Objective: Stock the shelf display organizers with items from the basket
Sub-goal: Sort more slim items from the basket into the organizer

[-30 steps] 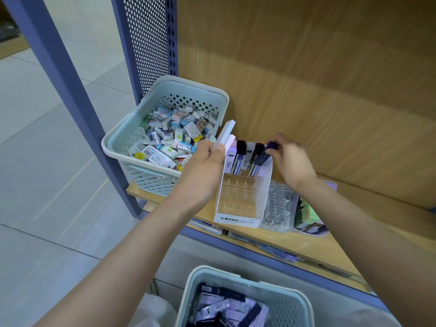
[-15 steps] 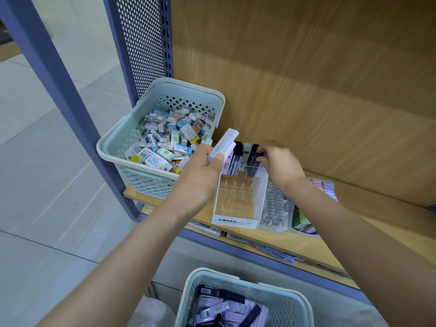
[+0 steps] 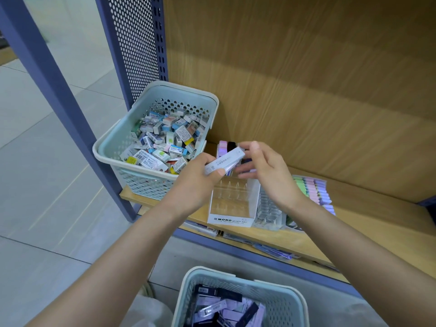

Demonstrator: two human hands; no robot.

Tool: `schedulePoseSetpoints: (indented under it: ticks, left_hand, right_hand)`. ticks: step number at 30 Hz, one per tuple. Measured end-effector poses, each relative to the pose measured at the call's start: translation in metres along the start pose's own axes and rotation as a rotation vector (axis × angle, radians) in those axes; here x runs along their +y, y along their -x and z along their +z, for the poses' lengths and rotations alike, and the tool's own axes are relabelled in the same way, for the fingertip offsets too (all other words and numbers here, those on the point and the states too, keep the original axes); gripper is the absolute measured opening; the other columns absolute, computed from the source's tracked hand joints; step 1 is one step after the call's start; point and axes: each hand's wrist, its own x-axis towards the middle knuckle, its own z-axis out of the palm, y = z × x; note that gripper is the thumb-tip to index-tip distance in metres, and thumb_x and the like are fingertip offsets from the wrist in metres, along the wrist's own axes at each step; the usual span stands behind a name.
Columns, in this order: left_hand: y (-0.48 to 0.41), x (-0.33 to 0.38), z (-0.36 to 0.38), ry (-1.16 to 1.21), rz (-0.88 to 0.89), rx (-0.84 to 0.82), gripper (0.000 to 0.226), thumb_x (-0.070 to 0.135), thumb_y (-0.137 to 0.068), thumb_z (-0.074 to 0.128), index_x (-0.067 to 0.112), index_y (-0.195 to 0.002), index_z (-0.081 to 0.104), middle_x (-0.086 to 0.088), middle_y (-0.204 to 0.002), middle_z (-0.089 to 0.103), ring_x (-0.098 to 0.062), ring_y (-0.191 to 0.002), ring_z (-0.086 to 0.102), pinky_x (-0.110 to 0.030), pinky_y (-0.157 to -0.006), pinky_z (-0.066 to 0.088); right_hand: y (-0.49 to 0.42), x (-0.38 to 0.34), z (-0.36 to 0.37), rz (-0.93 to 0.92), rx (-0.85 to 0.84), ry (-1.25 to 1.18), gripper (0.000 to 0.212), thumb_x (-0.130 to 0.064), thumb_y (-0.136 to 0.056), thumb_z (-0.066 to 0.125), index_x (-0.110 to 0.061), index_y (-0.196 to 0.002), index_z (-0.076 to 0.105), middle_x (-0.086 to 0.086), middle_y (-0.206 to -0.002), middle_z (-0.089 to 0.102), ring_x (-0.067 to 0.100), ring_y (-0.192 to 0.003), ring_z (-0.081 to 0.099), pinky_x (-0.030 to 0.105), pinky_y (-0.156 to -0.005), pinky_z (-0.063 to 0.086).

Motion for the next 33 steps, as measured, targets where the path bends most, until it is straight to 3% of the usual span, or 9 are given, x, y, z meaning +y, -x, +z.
schedulePoseSetpoints:
  ticks: [3, 7, 11, 15, 18, 21, 25, 28, 33]
  left_hand:
    - [0.002, -0.001, 0.001, 0.013, 0.03, -0.048, 0.006, 0.018, -0.094, 0.054, 0.02, -0.1, 0.055, 0.004, -0.071, 0.049, -0.008, -0.062, 0.043, -0.023, -0.056, 0.034]
    - [0.002, -0.001, 0.001, -0.06, 0.062, -0.055, 0.013, 0.016, -0.09, 0.062, 0.017, -0.102, 0.061, 0.008, -0.071, 0.05, -0.002, -0.057, 0.044, -0.013, -0.05, 0.031]
    - [0.004, -0.002, 0.009, -0.142, 0.094, -0.049, 0.016, 0.018, -0.086, 0.066, 0.02, -0.101, 0.061, 0.007, -0.087, 0.06, -0.007, -0.082, 0.055, -0.014, -0.066, 0.041]
    - [0.005, 0.002, 0.014, -0.135, 0.096, -0.038, 0.011, 0.017, -0.092, 0.058, 0.021, -0.101, 0.064, 0.006, -0.09, 0.064, -0.008, -0.08, 0.056, -0.011, -0.062, 0.039]
    - [0.004, 0.004, 0.014, -0.109, 0.111, 0.013, 0.014, 0.016, -0.096, 0.051, 0.02, -0.102, 0.063, 0.007, -0.072, 0.054, -0.005, -0.055, 0.044, -0.009, -0.042, 0.032]
    - [0.003, 0.007, 0.014, -0.052, 0.136, 0.07, 0.015, 0.014, -0.096, 0.049, 0.018, -0.104, 0.061, 0.011, -0.074, 0.05, -0.005, -0.055, 0.043, -0.008, -0.043, 0.033]
    - [0.002, 0.007, 0.009, 0.041, 0.14, 0.142, 0.014, 0.011, -0.093, 0.052, 0.019, -0.096, 0.063, 0.009, -0.073, 0.052, -0.004, -0.059, 0.047, -0.005, -0.049, 0.035]
    - [-0.001, 0.005, 0.002, 0.083, 0.127, 0.165, 0.014, 0.01, -0.093, 0.053, 0.018, -0.097, 0.063, 0.008, -0.075, 0.054, 0.006, -0.059, 0.05, -0.002, -0.051, 0.036]
    - [-0.005, 0.001, -0.004, 0.083, 0.099, 0.196, 0.013, 0.016, -0.095, 0.051, 0.023, -0.1, 0.061, 0.009, -0.079, 0.053, 0.003, -0.065, 0.05, -0.002, -0.05, 0.034]
  right_hand:
    - [0.011, -0.01, -0.006, 0.039, -0.097, -0.056, 0.013, -0.016, -0.093, 0.056, -0.011, -0.104, 0.06, 0.003, -0.088, 0.067, 0.009, -0.07, 0.067, 0.023, -0.069, 0.057]
    - [0.016, -0.009, -0.025, 0.084, -0.13, 0.156, 0.015, -0.022, -0.077, 0.076, -0.02, -0.081, 0.062, -0.002, -0.074, 0.07, 0.01, -0.067, 0.067, 0.02, -0.066, 0.053]
    - [0.032, -0.01, -0.034, -0.021, -0.213, 0.482, 0.019, -0.021, -0.08, 0.074, -0.026, -0.084, 0.056, -0.01, -0.074, 0.062, 0.008, -0.067, 0.058, 0.022, -0.064, 0.046]
    - [0.05, -0.003, -0.034, -0.087, -0.329, 0.695, 0.022, -0.018, -0.089, 0.062, -0.029, -0.098, 0.045, -0.009, -0.083, 0.057, 0.007, -0.068, 0.058, 0.029, -0.065, 0.047]
    - [0.056, 0.002, -0.035, 0.139, -0.275, 0.311, 0.022, -0.009, -0.088, 0.061, -0.017, -0.101, 0.045, 0.006, -0.097, 0.062, 0.02, -0.074, 0.069, 0.035, -0.072, 0.057]
    - [0.045, 0.01, -0.045, 0.243, -0.157, 0.034, 0.029, -0.005, -0.087, 0.062, -0.021, -0.104, 0.045, 0.013, -0.096, 0.067, 0.029, -0.083, 0.069, 0.043, -0.078, 0.058]
    - [0.012, 0.021, -0.051, 0.195, -0.031, 0.108, 0.008, -0.021, -0.092, 0.056, -0.014, -0.093, 0.054, 0.016, -0.09, 0.071, 0.028, -0.088, 0.067, 0.04, -0.085, 0.054]
    - [-0.016, 0.027, -0.041, 0.109, 0.059, 0.271, 0.016, -0.024, -0.09, 0.059, -0.016, -0.077, 0.057, 0.003, -0.077, 0.065, 0.012, -0.069, 0.057, 0.015, -0.067, 0.043]
    - [-0.054, 0.034, -0.024, -0.03, 0.168, 0.476, 0.023, -0.01, -0.089, 0.056, -0.008, -0.108, 0.042, 0.001, -0.077, 0.052, 0.013, -0.062, 0.05, 0.01, -0.045, 0.034]
